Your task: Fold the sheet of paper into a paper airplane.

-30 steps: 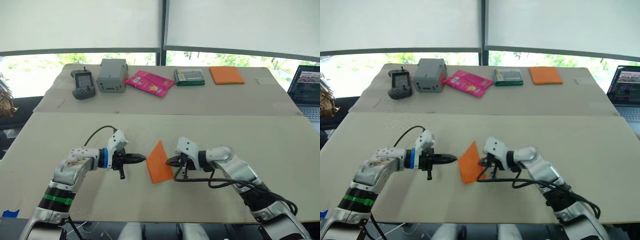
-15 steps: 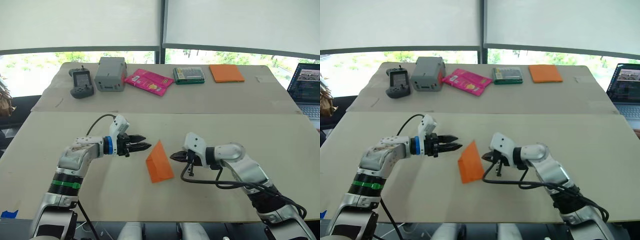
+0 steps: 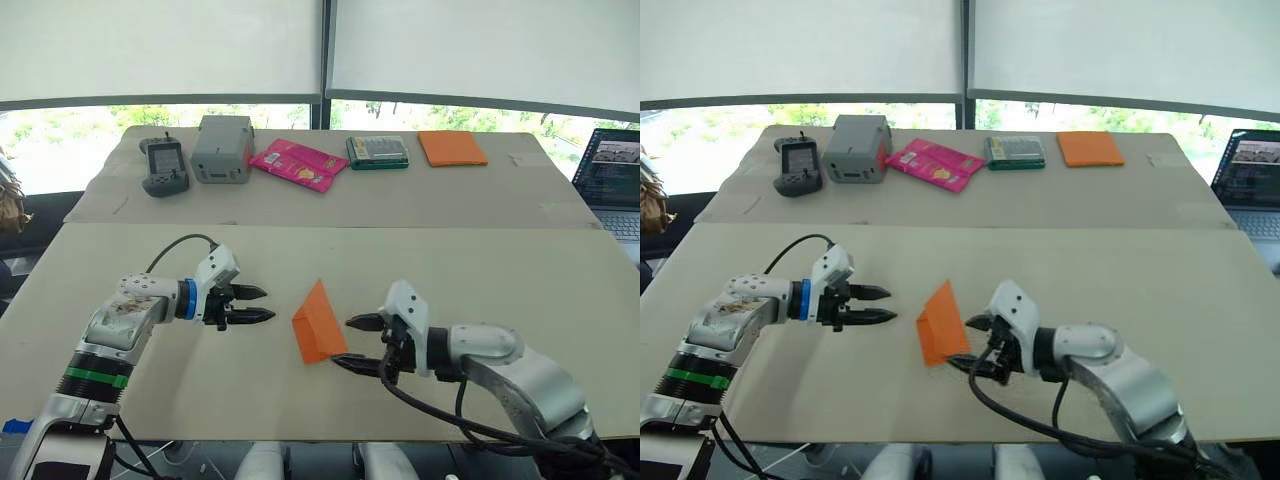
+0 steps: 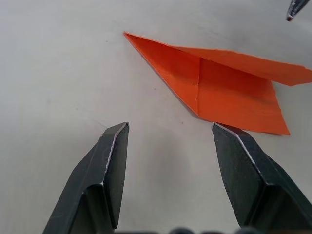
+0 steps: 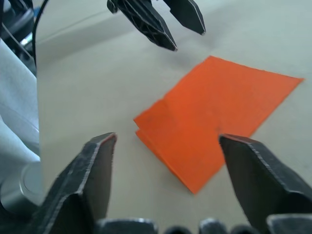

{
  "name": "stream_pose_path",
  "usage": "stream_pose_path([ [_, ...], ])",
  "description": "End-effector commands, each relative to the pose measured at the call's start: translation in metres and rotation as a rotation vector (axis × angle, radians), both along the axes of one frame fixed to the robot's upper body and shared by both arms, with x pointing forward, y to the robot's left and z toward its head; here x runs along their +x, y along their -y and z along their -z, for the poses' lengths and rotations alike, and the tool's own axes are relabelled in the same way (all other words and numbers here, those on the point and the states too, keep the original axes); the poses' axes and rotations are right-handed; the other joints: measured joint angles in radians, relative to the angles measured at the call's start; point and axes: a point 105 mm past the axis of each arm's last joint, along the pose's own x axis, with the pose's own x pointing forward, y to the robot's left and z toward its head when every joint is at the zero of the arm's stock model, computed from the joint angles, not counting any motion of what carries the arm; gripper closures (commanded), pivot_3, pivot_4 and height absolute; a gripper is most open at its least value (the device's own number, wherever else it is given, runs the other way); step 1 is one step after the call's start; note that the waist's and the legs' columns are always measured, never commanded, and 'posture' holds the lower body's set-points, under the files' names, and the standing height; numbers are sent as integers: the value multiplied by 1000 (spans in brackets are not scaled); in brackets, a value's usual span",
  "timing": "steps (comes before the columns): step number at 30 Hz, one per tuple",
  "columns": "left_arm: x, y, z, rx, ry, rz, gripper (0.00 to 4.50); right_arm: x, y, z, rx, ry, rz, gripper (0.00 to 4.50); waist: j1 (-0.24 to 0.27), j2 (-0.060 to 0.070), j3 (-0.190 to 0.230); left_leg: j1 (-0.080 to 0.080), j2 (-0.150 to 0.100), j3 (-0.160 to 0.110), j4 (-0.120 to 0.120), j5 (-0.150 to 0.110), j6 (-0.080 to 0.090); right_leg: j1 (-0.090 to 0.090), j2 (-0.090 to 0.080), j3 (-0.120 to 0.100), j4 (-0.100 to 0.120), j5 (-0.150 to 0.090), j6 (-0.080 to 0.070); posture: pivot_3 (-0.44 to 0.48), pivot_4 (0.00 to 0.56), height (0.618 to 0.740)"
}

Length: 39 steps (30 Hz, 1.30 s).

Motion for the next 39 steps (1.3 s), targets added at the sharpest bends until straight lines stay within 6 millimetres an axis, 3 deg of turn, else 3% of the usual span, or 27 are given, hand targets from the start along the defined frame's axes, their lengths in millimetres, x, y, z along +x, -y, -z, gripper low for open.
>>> stream_pose_path([
  [1, -3, -2, -5, 20, 6, 21, 1641, 5, -8, -2, -2, 17, 72, 61, 0, 0, 0, 0, -1, 0, 0, 0, 0, 0, 0, 0, 0, 0, 0, 0, 150, 740],
  [9, -11, -1, -2, 38, -32, 52, 1641, 10, -16, 12, -76, 13, 183, 61, -1, 0, 0, -1, -1, 0, 1, 0, 0, -1, 0, 0, 0, 0, 0, 0, 150, 740],
  [13, -9, 0, -1, 41, -28, 44, 1641, 13, -19, 10, -90, 43, 204, 61, -1, 0, 0, -1, -1, 0, 1, 0, 0, -1, 0, 0, 0, 0, 0, 0, 150, 740],
  [21, -6, -2, 0, 24, -14, 0, 1641, 27, -10, -6, -150, 181, 163, 2641, -1, 0, 0, -1, -2, 0, 1, 0, 0, -1, 0, 0, 0, 0, 0, 0, 150, 740],
  [26, -8, -6, 0, 7, -16, -31, 1641, 28, -12, -18, -226, 371, -76, 4409, -3, 0, 0, -1, -2, 0, 2, 0, 1, -1, 0, 0, 0, 0, 0, 0, 150, 740],
  [32, -7, -12, -8, -37, -8, -71, 1641, 41, 5, -17, -423, 645, -461, 4464, -6, -1, 1, -1, -1, 1, 3, 0, 1, 0, 0, -1, 0, 0, 1, 0, 150, 740],
  [39, -13, -19, -16, -75, 5, -85, 1641, 69, 10, -16, -512, 887, -687, 4464, -10, -1, 2, -1, -1, 2, 2, 0, 1, -1, 0, 0, 1, 1, 0, 0, 150, 740],
])
